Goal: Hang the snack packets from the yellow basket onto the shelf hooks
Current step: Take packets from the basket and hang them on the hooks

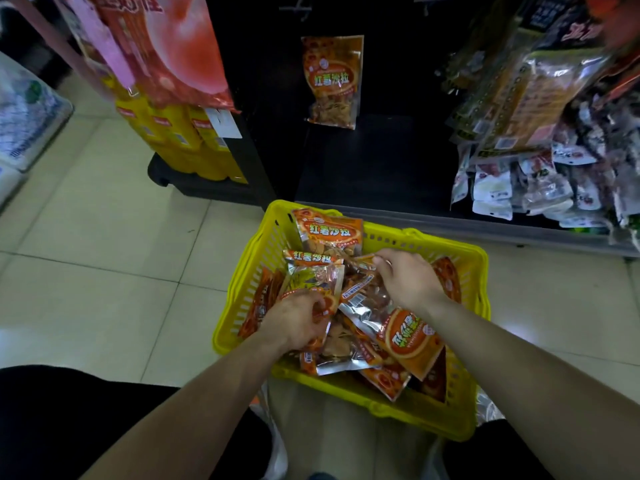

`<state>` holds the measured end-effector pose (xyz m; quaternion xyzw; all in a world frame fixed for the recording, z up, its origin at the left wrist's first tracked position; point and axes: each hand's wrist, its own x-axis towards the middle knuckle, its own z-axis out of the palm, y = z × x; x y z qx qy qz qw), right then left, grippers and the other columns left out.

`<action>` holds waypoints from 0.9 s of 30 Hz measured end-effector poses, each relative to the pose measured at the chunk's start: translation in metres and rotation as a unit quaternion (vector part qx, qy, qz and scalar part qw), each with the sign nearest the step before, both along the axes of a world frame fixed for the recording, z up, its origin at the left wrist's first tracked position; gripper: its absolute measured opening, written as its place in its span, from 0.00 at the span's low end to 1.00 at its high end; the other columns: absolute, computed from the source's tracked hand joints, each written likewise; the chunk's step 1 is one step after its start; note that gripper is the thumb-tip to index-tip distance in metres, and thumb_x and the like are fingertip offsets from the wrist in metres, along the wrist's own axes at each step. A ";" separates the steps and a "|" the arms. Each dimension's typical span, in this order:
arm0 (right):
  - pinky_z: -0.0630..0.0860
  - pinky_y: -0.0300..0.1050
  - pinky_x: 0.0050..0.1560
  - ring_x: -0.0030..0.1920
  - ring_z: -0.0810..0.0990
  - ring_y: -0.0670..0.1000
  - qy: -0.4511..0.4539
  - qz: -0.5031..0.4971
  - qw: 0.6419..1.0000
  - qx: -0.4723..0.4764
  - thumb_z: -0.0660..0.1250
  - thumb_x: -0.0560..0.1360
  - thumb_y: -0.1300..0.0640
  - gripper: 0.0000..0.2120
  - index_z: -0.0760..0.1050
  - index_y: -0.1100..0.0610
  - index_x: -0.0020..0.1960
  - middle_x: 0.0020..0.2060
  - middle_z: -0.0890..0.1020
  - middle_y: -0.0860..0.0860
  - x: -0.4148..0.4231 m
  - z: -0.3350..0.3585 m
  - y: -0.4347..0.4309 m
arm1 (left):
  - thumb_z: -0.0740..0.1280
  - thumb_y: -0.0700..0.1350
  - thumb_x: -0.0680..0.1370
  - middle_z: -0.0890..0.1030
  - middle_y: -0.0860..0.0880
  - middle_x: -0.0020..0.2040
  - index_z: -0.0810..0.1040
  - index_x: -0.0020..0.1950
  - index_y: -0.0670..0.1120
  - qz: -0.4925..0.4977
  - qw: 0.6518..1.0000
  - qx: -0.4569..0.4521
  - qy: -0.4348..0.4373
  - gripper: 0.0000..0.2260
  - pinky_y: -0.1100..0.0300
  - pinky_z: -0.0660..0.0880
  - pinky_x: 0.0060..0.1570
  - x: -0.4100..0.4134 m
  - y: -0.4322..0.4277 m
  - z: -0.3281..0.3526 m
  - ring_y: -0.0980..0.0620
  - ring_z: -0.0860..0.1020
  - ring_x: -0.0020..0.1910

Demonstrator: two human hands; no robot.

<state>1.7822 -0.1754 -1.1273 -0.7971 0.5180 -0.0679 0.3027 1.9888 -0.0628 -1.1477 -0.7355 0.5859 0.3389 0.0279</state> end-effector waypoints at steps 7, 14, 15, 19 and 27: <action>0.68 0.46 0.42 0.42 0.78 0.50 -0.079 -0.038 0.996 0.019 0.60 0.83 0.50 0.12 0.73 0.50 0.42 0.36 0.78 0.44 -0.011 0.039 -0.023 | 0.66 0.50 0.80 0.84 0.50 0.49 0.79 0.52 0.55 0.052 0.995 -0.087 -0.022 0.03 0.58 0.76 0.44 0.027 -0.017 0.041 0.48 0.81 0.47; 0.72 0.40 0.37 0.34 0.78 0.40 -0.164 -0.015 0.986 0.017 0.60 0.83 0.52 0.14 0.74 0.51 0.40 0.31 0.78 0.42 -0.031 0.138 -0.035 | 0.66 0.51 0.80 0.83 0.54 0.50 0.78 0.54 0.60 -0.016 0.982 -0.187 -0.027 0.05 0.54 0.76 0.50 0.043 -0.035 0.146 0.50 0.80 0.51; 0.70 0.36 0.34 0.33 0.77 0.39 -0.165 -0.012 0.986 0.009 0.60 0.83 0.53 0.13 0.74 0.51 0.40 0.29 0.78 0.41 -0.033 0.154 -0.030 | 0.66 0.51 0.80 0.84 0.55 0.50 0.78 0.54 0.60 -0.042 0.977 -0.204 -0.039 0.05 0.54 0.76 0.51 0.040 -0.035 0.165 0.51 0.79 0.51; 0.72 0.33 0.37 0.38 0.80 0.37 -0.187 -0.014 0.981 -0.042 0.61 0.83 0.53 0.11 0.78 0.50 0.44 0.36 0.82 0.44 -0.048 0.207 -0.014 | 0.67 0.52 0.79 0.82 0.58 0.43 0.77 0.50 0.60 -0.112 0.957 -0.257 -0.077 0.02 0.54 0.76 0.44 0.025 -0.030 0.230 0.54 0.80 0.46; 0.76 0.42 0.43 0.40 0.80 0.38 -0.258 -0.040 0.964 -0.057 0.62 0.83 0.54 0.12 0.78 0.49 0.43 0.36 0.83 0.42 -0.074 0.233 -0.001 | 0.71 0.49 0.78 0.83 0.59 0.44 0.78 0.46 0.61 0.004 0.947 -0.317 0.059 0.05 0.54 0.81 0.41 0.017 -0.029 0.256 0.59 0.81 0.46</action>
